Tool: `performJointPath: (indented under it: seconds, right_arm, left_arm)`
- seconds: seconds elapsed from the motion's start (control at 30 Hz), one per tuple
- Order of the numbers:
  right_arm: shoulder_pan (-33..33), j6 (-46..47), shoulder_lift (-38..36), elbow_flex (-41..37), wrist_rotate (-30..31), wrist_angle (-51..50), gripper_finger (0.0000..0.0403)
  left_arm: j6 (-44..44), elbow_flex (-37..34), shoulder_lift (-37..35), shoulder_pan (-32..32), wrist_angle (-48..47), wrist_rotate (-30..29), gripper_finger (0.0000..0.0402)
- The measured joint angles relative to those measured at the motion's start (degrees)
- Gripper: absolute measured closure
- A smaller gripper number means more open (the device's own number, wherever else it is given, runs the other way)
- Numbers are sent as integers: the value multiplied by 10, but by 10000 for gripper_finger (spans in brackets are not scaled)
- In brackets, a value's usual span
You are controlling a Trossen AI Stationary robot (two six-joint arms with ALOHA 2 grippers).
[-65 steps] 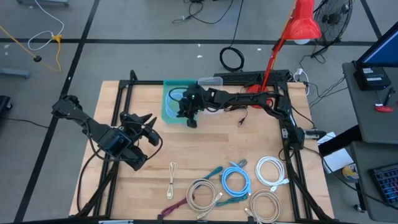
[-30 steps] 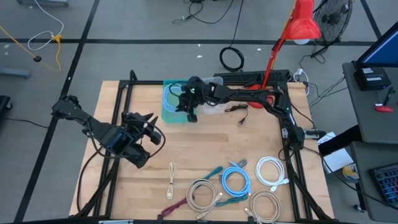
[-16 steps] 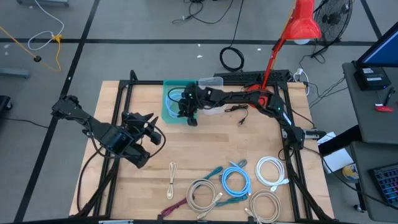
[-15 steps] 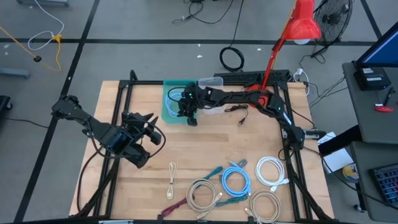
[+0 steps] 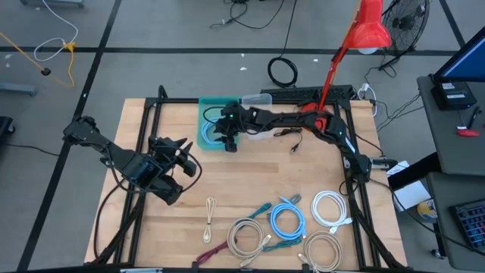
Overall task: Pick and place items into bin
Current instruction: Move the blue HDMI cable to the center of the table
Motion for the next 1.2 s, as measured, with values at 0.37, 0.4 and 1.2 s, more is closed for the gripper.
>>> performJointPath:
  seconds: [0.37,0.4,1.2]
  right_arm:
    - [69,56,-148,0,-5,-114,218]
    - [81,56,-164,0,-8,-142,220]
    - [459,364,-492,-404,297,-289,228]
  left_arm:
    - [11,0,0,0,-2,2,289]
    - [11,0,0,0,-2,3,289]
    - [24,0,0,10,21,-8,289]
